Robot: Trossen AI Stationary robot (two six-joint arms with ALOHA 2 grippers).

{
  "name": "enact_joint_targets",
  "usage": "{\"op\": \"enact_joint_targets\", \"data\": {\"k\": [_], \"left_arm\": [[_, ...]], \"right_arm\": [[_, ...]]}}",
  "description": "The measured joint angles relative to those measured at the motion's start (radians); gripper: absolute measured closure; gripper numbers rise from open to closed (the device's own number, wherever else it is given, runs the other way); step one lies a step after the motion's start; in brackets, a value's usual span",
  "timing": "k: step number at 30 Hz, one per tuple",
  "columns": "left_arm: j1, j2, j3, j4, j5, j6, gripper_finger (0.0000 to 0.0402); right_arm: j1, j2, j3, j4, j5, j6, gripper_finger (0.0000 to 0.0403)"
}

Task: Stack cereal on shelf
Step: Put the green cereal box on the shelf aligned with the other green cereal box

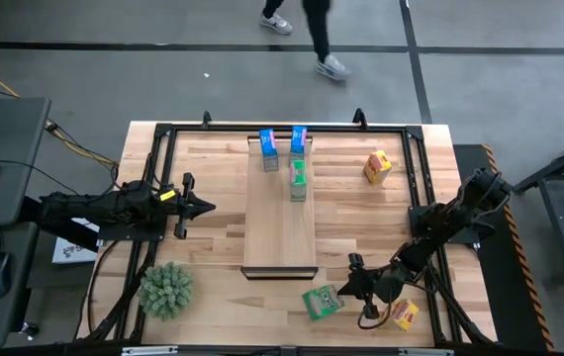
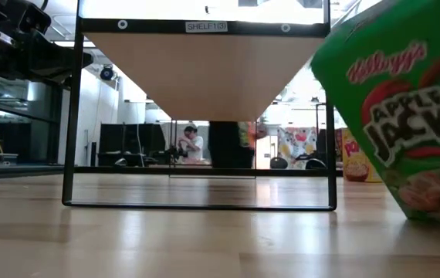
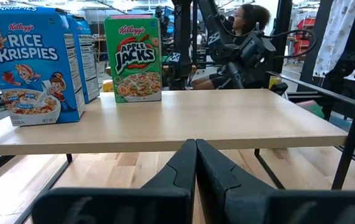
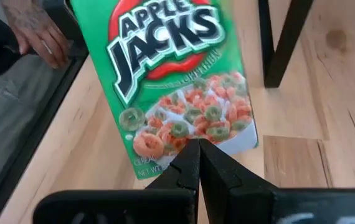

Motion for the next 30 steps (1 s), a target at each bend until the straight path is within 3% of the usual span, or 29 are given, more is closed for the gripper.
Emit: {"op": "enact_joint_targets", "data": {"k": [17,25,30], "left_arm": [[0.0,0.0,0.0,0.0,0.0,0.0,0.0398],[0.0,0.0,0.0,0.0,0.0,0.0,0.0398],[0.0,0.0,0.0,0.0,0.0,0.0,0.0398]], "right_arm": [[-0.001,-0.001,0.0,-0.025,0.019,0.059,0.0403],[-0.004,-0.002,0.001,0.18,0.024,-0.131,0.0403],[-0.041,0.025,0.002,0.199,0.001,-0.1,0.0403]]}}
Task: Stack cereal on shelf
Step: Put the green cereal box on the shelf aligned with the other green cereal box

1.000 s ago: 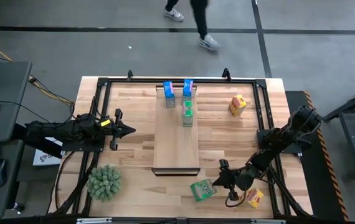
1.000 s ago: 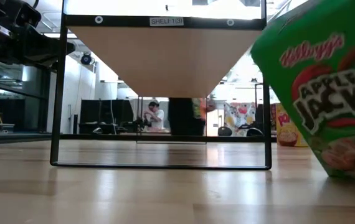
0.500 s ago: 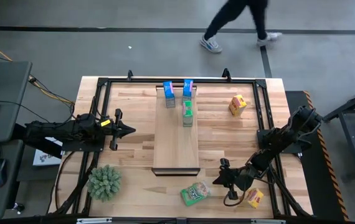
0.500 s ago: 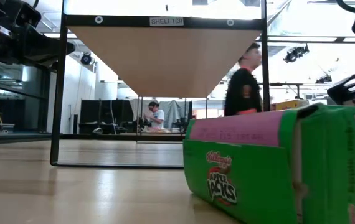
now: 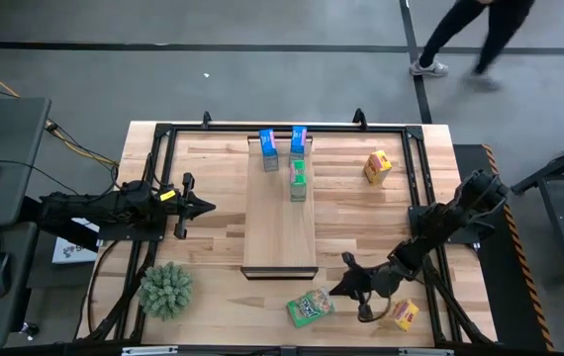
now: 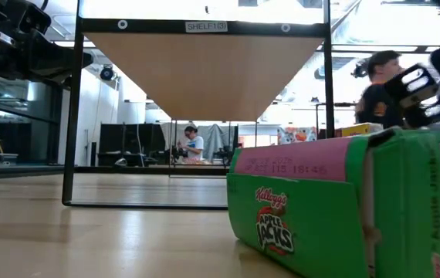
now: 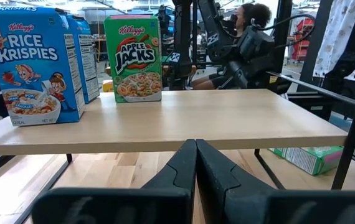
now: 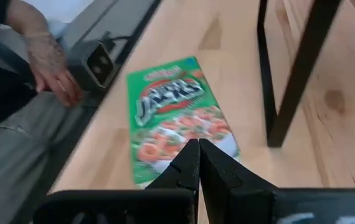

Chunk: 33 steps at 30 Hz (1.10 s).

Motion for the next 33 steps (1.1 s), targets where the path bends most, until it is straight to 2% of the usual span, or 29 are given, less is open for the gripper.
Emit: {"op": "enact_joint_targets", "data": {"k": [6,17,21,33], "left_arm": [[0.0,0.0,0.0,0.0,0.0,0.0,0.0398],[0.0,0.0,0.0,0.0,0.0,0.0,0.0398],[0.0,0.0,0.0,0.0,0.0,0.0,0.0398],[0.0,0.0,0.0,0.0,0.0,0.0,0.0398]], "right_arm": [[-0.03,0.051,0.0,0.079,-0.088,-0.026,0.0403],[-0.03,0.073,0.0,0.131,-0.094,-0.03,0.0403],[-0.03,0.113,0.001,0.182,-0.136,-0.025,0.0403],[-0.03,0.129,0.002,0.146,-0.113,0.006,0.0403]]}}
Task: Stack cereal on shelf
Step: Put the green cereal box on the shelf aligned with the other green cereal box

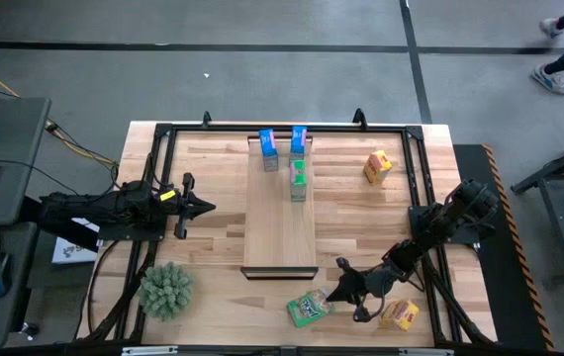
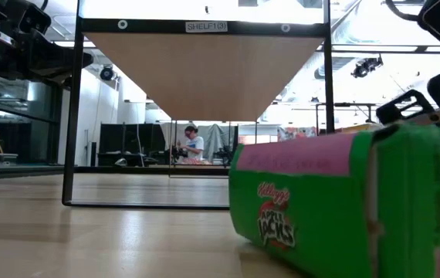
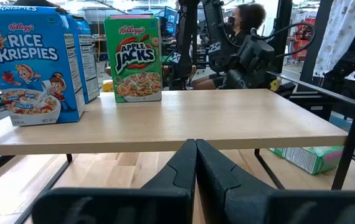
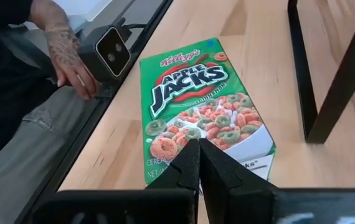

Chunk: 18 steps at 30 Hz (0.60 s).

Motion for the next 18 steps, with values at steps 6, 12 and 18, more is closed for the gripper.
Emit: {"op": "enact_joint_targets", "data": {"k": [6,12,18], "left_arm": [[0.0,0.0,0.0,0.0,0.0,0.0,0.0398],[0.0,0.0,0.0,0.0,0.0,0.0,0.0398],[0.0,0.0,0.0,0.0,0.0,0.0,0.0398]], "right_arm": [[0.0,-0.004,0.002,-0.045,0.003,0.029,0.0403],[0.012,-0.005,0.003,-0.068,0.007,0.039,0.0403],[0.021,-0.027,0.002,-0.11,0.0,0.063,0.0403]]}}
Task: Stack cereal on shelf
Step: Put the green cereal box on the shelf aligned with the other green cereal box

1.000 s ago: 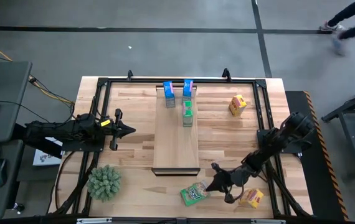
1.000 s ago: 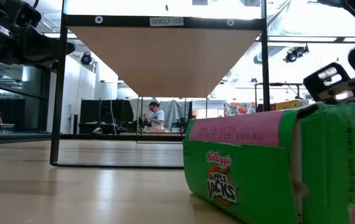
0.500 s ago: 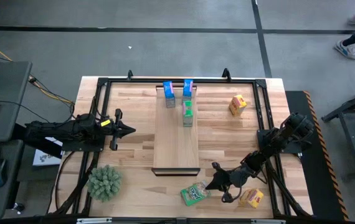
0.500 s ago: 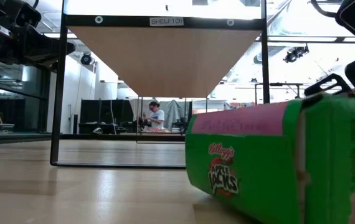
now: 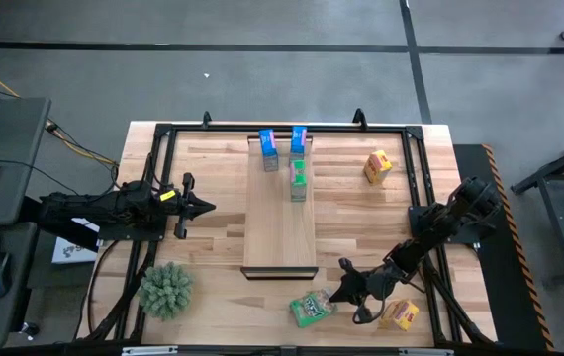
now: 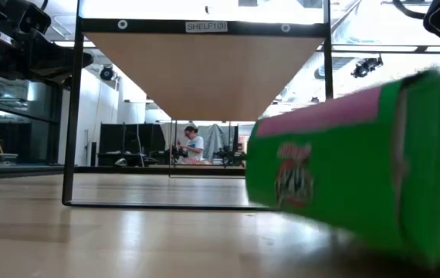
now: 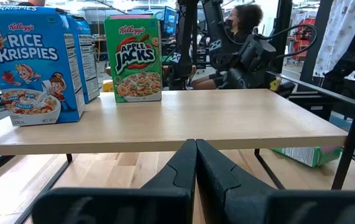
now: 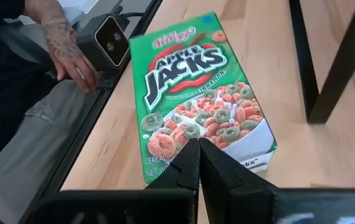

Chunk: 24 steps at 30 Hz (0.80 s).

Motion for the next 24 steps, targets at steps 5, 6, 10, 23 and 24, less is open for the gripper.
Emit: {"op": "enact_joint_targets", "data": {"k": [5,6,10,23,24], "left_arm": [[0.0,0.0,0.0,0.0,0.0,0.0,0.0398],[0.0,0.0,0.0,0.0,0.0,0.0,0.0398],[0.0,0.0,0.0,0.0,0.0,0.0,0.0398],[0.0,0.0,0.0,0.0,0.0,0.0,0.0398],[0.0,0.0,0.0,0.0,0.0,0.0,0.0398]], "right_arm": [[0.0,-0.037,-0.002,-0.064,0.0,0.015,0.0403],[0.0,-0.048,-0.002,-0.082,0.001,0.017,0.0403],[0.0,-0.079,-0.004,-0.153,0.017,0.019,0.0403],[-0.001,-0.086,-0.006,-0.249,0.037,0.1,0.0403],[0.0,-0.086,-0.006,-0.242,0.037,0.1,0.0403]]}}
